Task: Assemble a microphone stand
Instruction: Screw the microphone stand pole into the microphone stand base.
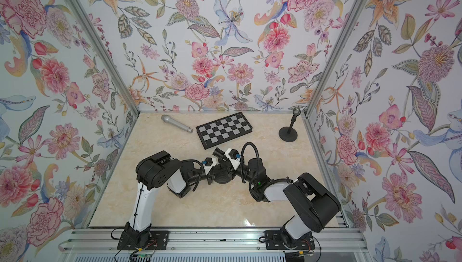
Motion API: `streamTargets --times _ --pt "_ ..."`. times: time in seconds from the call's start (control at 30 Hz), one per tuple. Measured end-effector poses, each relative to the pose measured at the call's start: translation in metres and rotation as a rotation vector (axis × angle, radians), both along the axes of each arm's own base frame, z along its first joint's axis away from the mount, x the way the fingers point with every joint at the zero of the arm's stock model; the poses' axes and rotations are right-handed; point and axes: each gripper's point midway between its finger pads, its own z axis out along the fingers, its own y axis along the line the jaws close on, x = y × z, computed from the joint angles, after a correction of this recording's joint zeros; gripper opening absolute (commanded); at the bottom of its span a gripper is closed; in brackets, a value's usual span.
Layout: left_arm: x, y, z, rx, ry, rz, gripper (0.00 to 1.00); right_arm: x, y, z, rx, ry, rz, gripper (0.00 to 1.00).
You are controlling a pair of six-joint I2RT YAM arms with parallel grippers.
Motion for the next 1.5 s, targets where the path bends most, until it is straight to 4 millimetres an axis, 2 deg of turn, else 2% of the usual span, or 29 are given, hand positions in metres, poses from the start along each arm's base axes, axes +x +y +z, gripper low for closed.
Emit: streamTargets --times 0.1,0.13,0.23,0.27,0.4,0.5,0.57,0.7,0.77,0.87,0.97,1.0,1.07,1.17,1.27,1.33,1.43,1.47,1.5 --pt "0.000 0.001 -0.002 0.005 -0.007 0.004 0.20 0.000 0.002 0.000 0.019 0.002 -0.121 0.00" --pt "0.001 0.001 -0.002 0.005 -0.007 0.006 0.18 0.001 0.000 0.000 0.028 0.005 -0.150 0.04" --pt "0.001 0.001 -0.002 0.002 0.003 0.007 0.13 0.001 -0.004 0.000 0.038 0.004 -0.157 0.40" --pt "0.001 0.001 -0.002 0.004 -0.004 0.007 0.12 0.000 -0.006 -0.002 0.030 0.011 -0.130 0.46" --pt "-0.001 0.000 -0.002 0.010 -0.024 -0.004 0.11 0.001 -0.017 -0.024 -0.068 0.032 0.012 0.52" --pt "-0.003 -0.001 -0.002 0.016 -0.043 -0.011 0.11 0.002 -0.027 -0.025 -0.082 0.031 0.145 0.53" --pt "-0.004 -0.002 -0.002 0.017 -0.047 -0.016 0.11 0.004 -0.030 -0.017 -0.077 0.014 0.221 0.54" --pt "-0.004 -0.002 -0.001 0.016 -0.054 -0.022 0.13 0.005 -0.019 0.006 -0.064 -0.046 0.387 0.51" --pt "-0.003 -0.003 -0.001 0.012 -0.052 -0.031 0.14 0.004 -0.012 0.009 -0.064 -0.051 0.453 0.50" --pt "-0.003 -0.005 -0.001 0.008 -0.052 -0.045 0.14 0.002 -0.006 0.002 -0.066 -0.029 0.514 0.39" --pt "-0.003 -0.006 -0.002 0.003 -0.047 -0.055 0.16 -0.001 -0.005 -0.009 -0.072 0.008 0.535 0.17" --pt "-0.003 -0.006 -0.002 0.001 -0.038 -0.051 0.17 0.001 -0.005 -0.008 -0.074 -0.006 0.531 0.14" --pt "-0.002 -0.006 -0.002 -0.001 -0.031 -0.047 0.19 0.003 -0.005 -0.008 -0.071 -0.007 0.512 0.00" --pt "-0.001 -0.006 -0.002 0.000 -0.028 -0.039 0.22 0.007 -0.002 -0.010 -0.052 0.006 0.417 0.00" --pt "0.000 -0.004 -0.003 0.002 -0.027 -0.031 0.23 0.008 0.007 -0.011 -0.037 0.006 0.201 0.00" --pt "0.000 -0.003 -0.004 0.003 -0.028 -0.032 0.23 0.006 0.005 -0.010 -0.005 -0.005 0.038 0.00" --pt "0.000 -0.003 -0.003 0.007 -0.039 -0.032 0.22 0.002 -0.002 -0.010 0.048 -0.011 -0.097 0.00" --pt "-0.001 -0.003 -0.003 0.008 -0.040 -0.034 0.21 0.002 -0.005 -0.010 0.061 -0.008 -0.117 0.06" --pt "-0.001 -0.003 -0.003 0.008 -0.041 -0.035 0.19 0.002 -0.008 -0.009 0.073 -0.005 -0.123 0.21"
